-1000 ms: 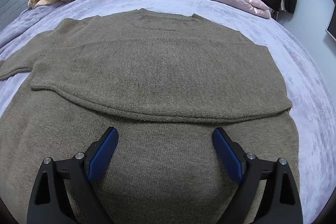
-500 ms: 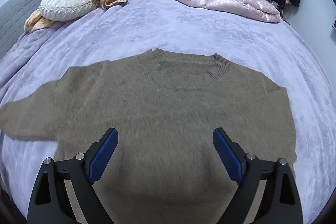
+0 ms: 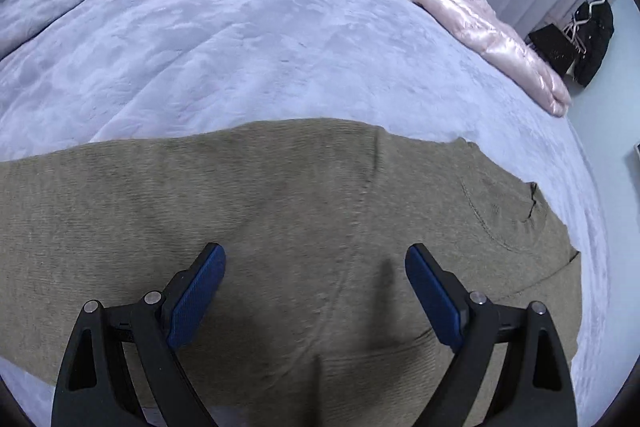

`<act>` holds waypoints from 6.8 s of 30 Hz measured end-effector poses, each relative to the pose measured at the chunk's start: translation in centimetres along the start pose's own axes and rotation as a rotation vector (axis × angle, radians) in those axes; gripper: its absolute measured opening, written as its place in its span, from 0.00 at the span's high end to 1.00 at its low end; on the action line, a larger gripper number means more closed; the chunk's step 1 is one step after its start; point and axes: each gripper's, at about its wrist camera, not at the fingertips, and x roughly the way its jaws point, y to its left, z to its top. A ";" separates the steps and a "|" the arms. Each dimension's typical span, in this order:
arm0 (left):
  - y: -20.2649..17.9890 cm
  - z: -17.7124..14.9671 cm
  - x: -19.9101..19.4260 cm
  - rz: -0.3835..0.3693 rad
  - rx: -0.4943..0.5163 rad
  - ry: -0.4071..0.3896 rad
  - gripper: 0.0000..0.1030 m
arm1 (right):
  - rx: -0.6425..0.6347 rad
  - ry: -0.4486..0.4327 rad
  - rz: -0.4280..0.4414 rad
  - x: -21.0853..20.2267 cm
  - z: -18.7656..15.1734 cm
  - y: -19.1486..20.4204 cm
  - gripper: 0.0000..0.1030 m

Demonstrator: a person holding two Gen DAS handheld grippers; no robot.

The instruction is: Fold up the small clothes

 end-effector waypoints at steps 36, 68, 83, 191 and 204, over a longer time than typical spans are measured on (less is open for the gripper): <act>5.5 -2.2 5.8 0.122 -0.121 0.105 0.93 | 0.209 0.039 0.142 1.7 -1.5 -5.5 0.09; -24.7 -15.0 10.0 0.268 0.465 0.290 0.93 | 0.087 -0.063 0.102 -7.6 -12.4 -23.1 0.09; -39.5 -34.5 13.9 0.198 0.737 0.450 0.93 | 0.164 -0.029 0.114 -6.2 -17.8 -31.4 0.09; -29.7 -29.5 29.0 0.264 0.862 0.551 0.01 | 0.380 0.100 0.072 3.8 -8.8 -38.1 0.09; -27.2 -36.6 15.7 0.150 0.991 0.604 0.01 | 0.331 -0.009 0.146 -3.9 -13.4 -34.5 0.00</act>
